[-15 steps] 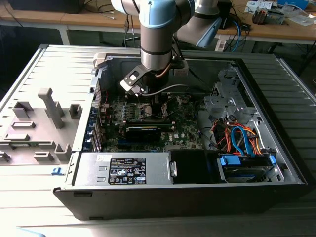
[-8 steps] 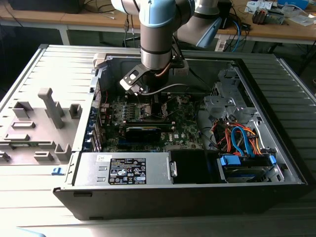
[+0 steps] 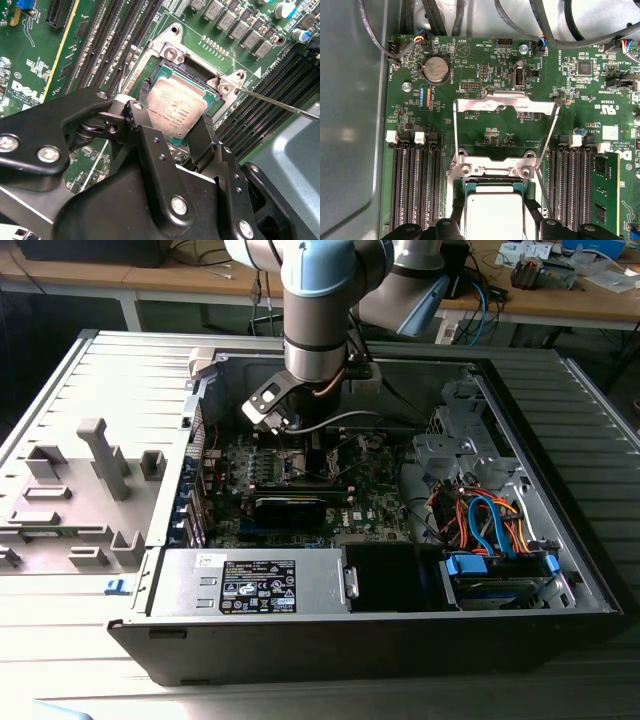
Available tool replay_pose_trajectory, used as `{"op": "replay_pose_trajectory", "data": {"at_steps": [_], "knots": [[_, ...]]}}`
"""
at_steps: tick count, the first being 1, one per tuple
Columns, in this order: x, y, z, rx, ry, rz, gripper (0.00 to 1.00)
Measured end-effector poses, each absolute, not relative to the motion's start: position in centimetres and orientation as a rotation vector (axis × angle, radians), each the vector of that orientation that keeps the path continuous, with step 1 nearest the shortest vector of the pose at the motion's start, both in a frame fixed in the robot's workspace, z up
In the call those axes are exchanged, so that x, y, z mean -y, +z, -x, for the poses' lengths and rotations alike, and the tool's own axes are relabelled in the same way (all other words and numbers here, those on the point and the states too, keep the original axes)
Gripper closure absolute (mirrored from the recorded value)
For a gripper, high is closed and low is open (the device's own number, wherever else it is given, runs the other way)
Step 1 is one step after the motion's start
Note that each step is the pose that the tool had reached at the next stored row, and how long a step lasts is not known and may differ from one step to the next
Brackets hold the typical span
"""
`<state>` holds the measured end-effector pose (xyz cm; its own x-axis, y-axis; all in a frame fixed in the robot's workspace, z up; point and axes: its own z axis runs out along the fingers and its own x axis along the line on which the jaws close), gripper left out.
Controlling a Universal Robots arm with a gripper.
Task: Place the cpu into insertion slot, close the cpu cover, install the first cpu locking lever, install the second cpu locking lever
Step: 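Place the cpu into insertion slot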
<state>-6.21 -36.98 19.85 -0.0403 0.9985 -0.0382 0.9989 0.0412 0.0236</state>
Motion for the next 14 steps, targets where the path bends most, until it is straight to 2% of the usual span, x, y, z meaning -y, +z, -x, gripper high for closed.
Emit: {"op": "replay_pose_trajectory", "data": {"at_steps": [14], "knots": [[36.98,19.74,6.21,-2.234,-0.013,-2.146,0.45]]}}
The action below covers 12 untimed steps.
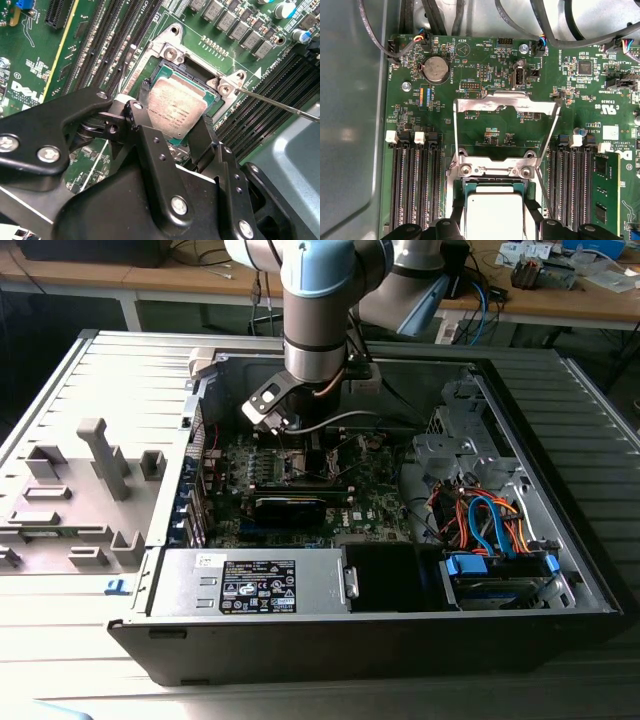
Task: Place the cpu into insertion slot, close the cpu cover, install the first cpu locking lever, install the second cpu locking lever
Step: 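Place the cpu into insertion slot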
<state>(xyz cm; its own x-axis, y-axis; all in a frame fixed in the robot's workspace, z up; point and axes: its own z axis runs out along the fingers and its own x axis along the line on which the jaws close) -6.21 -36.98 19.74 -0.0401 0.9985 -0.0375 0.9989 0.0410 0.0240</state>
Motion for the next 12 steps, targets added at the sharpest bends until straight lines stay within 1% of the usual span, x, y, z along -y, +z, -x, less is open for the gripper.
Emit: {"op": "replay_pose_trajectory", "data": {"at_steps": [12], "knots": [[37.04,20.10,6.21,-2.226,-0.014,-2.154,0.45]]}}
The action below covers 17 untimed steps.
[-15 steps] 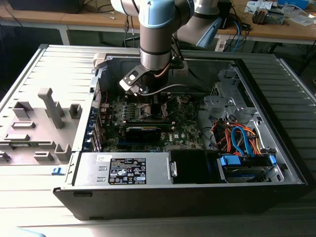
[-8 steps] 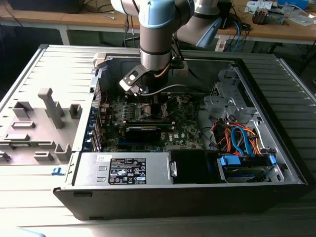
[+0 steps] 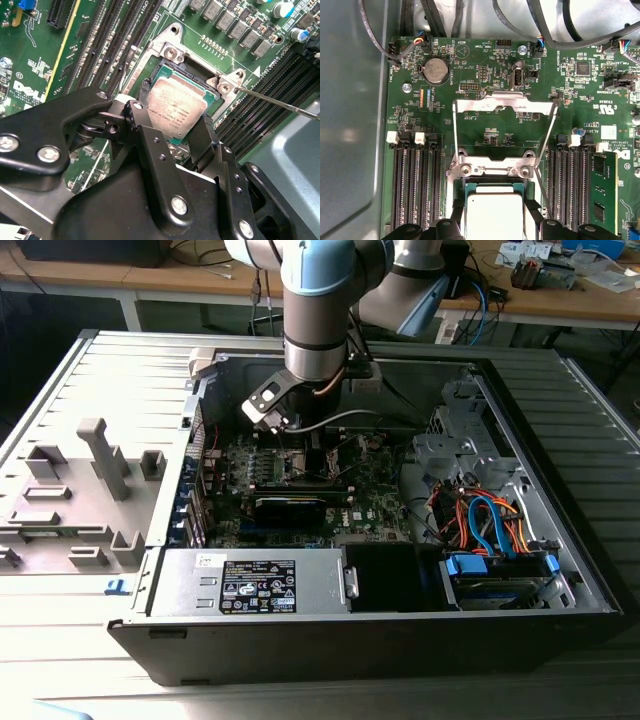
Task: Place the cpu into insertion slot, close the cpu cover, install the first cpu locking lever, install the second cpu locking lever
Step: 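Place the cpu into insertion slot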
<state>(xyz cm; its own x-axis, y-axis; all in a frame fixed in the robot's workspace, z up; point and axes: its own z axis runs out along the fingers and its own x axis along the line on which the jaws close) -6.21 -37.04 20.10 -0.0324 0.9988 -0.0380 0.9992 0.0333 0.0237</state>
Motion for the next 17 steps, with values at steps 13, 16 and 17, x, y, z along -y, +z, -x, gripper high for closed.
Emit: {"op": "replay_pose_trajectory", "data": {"at_steps": [13,16,17], "knots": [[37.08,19.84,6.06,-2.224,-0.016,-2.157,0.45],[37.05,19.85,6.06,-2.224,-0.016,-2.157,0.45],[37.02,19.88,6.09,-2.224,-0.014,-2.157,0.45]]}}
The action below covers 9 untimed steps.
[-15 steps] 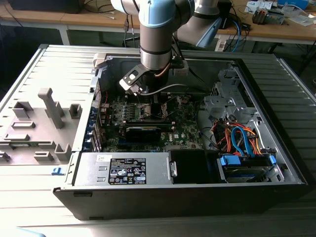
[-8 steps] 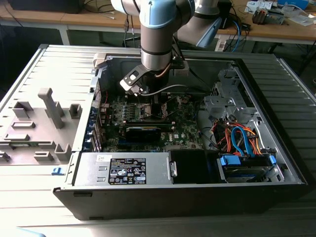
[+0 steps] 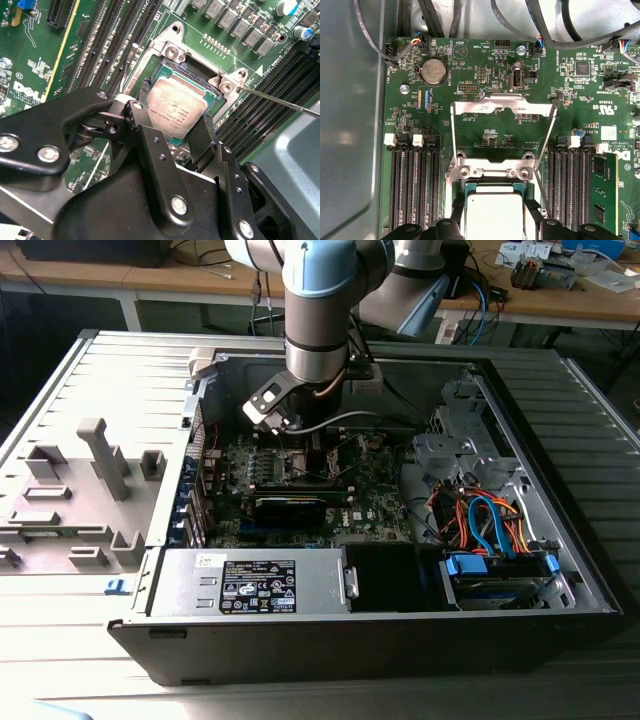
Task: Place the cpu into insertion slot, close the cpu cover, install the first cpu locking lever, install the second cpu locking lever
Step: 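Place the cpu into insertion slot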
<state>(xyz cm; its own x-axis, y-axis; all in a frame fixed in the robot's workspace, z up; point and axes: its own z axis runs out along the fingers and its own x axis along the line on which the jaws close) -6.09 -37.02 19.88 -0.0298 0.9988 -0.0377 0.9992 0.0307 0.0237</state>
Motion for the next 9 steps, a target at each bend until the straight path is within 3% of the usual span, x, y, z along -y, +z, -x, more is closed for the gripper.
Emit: {"op": "replay_pose_trajectory", "data": {"at_steps": [9], "knots": [[37.04,19.85,6.26,-2.222,-0.015,-2.158,0.45]]}}
